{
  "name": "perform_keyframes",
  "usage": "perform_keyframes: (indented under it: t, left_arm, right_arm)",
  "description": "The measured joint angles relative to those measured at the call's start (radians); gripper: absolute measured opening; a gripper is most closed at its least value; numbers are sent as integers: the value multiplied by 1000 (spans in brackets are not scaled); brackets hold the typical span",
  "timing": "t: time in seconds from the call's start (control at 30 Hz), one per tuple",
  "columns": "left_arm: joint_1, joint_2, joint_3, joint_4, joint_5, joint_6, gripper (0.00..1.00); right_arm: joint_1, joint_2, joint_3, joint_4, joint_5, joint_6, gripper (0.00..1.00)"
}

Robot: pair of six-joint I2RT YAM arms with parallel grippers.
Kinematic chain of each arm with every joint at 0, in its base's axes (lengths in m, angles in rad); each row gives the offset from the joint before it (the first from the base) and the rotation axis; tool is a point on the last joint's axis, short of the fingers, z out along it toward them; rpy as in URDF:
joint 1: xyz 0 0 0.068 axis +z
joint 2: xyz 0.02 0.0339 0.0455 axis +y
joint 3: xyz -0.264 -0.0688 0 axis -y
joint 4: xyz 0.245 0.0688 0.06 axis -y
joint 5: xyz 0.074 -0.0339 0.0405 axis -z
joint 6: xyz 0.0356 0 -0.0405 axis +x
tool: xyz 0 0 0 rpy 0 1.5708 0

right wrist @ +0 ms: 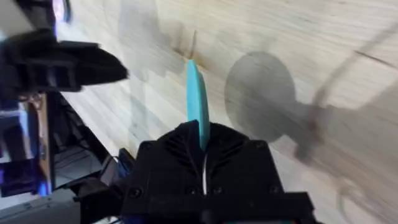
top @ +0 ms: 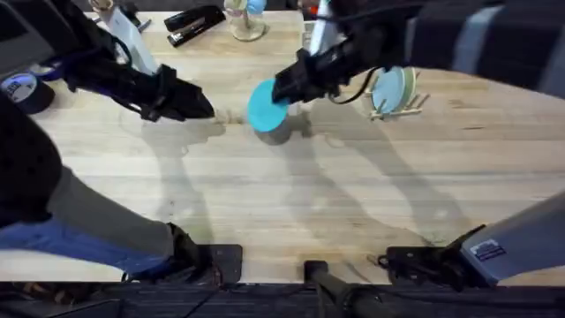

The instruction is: Pick up the plates from the table one by one and place each into a slot on the dish rack.

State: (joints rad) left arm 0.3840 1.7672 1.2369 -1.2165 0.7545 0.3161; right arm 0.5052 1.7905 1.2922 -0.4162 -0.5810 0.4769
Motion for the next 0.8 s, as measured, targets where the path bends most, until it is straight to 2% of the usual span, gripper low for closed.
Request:
perform_keyframes:
  t: [0.23,0.5,0.8]
  left_arm:
    - [0,-195,33,-63,-44,18,41]
    - [0,-453,34,-165,-150,22,40]
    - [0,-727,34,-214,-202,21,39]
  right_arm:
    - [-68,-136,0,-152,60,-124,30]
    - [-140,-356,0,-267,208,-237,30]
    - [-208,-577,0,-390,393,-342,30]
